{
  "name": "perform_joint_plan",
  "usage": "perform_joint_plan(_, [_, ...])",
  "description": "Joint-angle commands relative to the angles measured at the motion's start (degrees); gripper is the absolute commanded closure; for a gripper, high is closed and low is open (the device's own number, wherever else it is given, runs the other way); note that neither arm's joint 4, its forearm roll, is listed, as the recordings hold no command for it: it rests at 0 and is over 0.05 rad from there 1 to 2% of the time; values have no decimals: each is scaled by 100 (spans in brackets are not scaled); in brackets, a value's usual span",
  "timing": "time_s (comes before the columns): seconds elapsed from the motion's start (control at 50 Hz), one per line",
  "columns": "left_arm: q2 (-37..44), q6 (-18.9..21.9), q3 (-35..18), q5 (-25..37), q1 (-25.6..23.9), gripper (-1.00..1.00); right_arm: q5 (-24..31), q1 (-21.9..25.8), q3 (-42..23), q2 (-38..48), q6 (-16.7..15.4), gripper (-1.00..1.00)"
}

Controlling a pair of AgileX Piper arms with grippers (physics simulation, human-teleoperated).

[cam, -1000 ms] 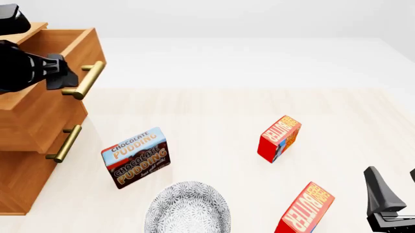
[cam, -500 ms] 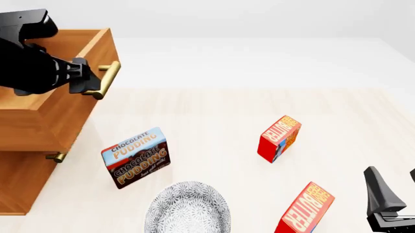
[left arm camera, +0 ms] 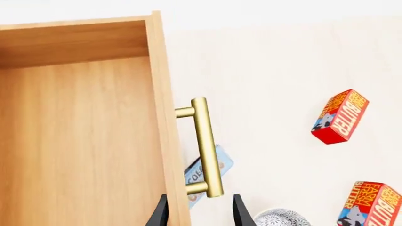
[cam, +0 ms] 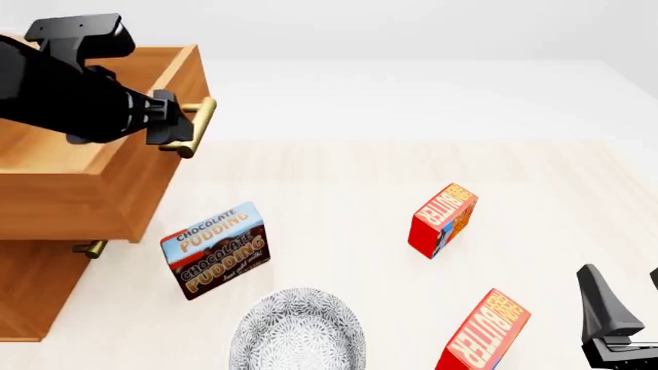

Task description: Put the butter at the front in the top drawer of the cabinet and close it.

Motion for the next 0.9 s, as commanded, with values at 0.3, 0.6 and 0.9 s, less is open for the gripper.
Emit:
perform_joint_plan(0.3, [497, -274, -107, -346, -774, -100, -8, 0, 3, 2, 0, -100])
perform_joint_plan(0.6, [589, -118, -786, 5, -823, -100, -8, -1, 3, 2, 0, -100])
perform_joint_plan(0.9, [397, 171, -1514, 620, -590, -100, -8, -1, 4, 2, 5, -100])
